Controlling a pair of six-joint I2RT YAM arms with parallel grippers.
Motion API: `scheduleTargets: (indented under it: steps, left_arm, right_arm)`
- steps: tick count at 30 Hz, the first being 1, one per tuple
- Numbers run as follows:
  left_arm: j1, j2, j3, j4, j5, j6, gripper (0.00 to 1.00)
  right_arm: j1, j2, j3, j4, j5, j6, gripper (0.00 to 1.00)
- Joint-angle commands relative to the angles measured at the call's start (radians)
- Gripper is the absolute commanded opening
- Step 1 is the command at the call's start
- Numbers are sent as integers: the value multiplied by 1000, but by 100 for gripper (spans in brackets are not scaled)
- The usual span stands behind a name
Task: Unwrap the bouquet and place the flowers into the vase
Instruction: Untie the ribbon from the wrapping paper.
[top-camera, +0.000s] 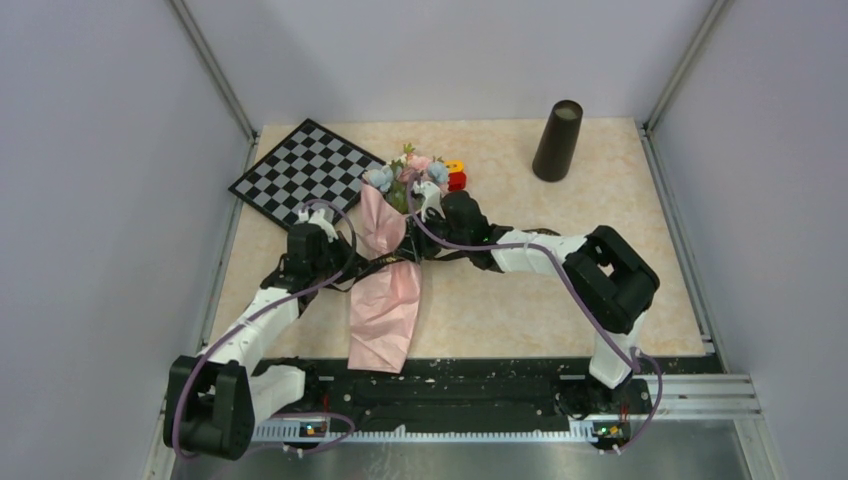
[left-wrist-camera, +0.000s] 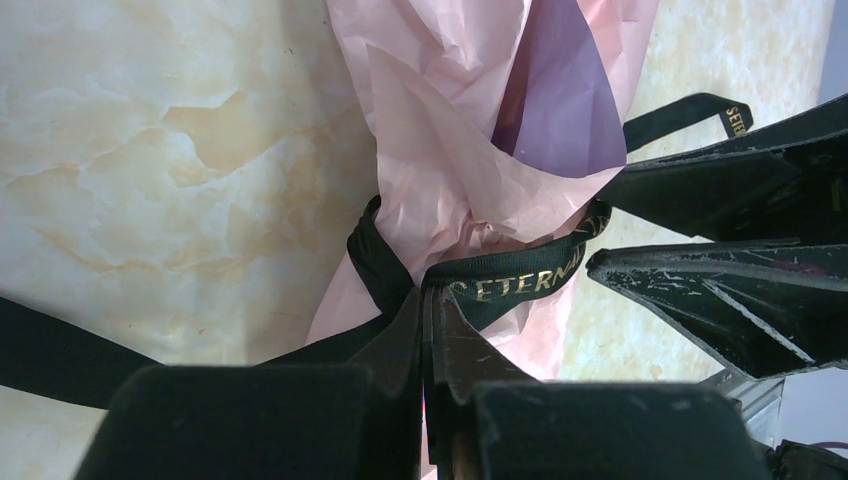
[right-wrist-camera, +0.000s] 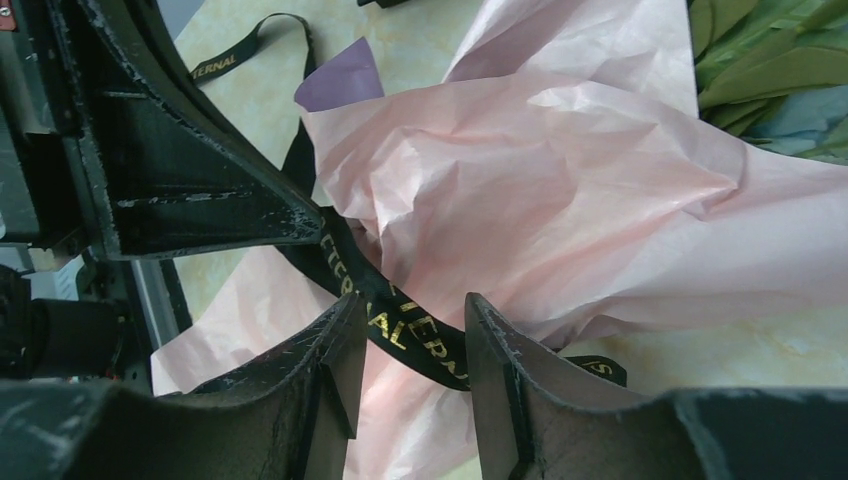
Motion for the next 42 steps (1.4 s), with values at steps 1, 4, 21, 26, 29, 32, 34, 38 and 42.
scheduleTargets:
  steps: [1, 4, 21, 26, 29, 32, 34, 38, 42]
  left_arm:
    - [4, 6, 11, 33, 20, 12, 0]
    - [4, 6, 8, 33, 22, 12, 0]
    - [5, -11, 25, -17, -39, 31, 0]
    - [12, -21, 28, -28, -53, 22, 0]
    - [18, -26, 35, -34, -49, 21, 0]
    - [27, -31, 37, -39, -54, 20, 0]
    - [36, -33, 35, -39, -50, 19, 0]
    - [63, -24, 30, -38, -30, 13, 0]
    - [86, -24, 21, -38, -32, -3, 0]
  right_arm:
    - [-11, 24, 47, 46, -67, -2, 41]
    - [-12, 33, 52, 45, -65, 0, 39]
    - [-11, -34, -9, 82, -9, 11, 5]
    - [-11, -58, -42, 92, 10, 16, 1]
    - [-11, -75, -60, 97, 32, 21, 0]
    - [-11, -98, -91, 103, 65, 23, 0]
    - [-11, -123, -120, 114, 96, 23, 0]
    - [-11, -186, -183, 133, 179, 28, 0]
    - [-11, -219, -225, 123, 234, 28, 0]
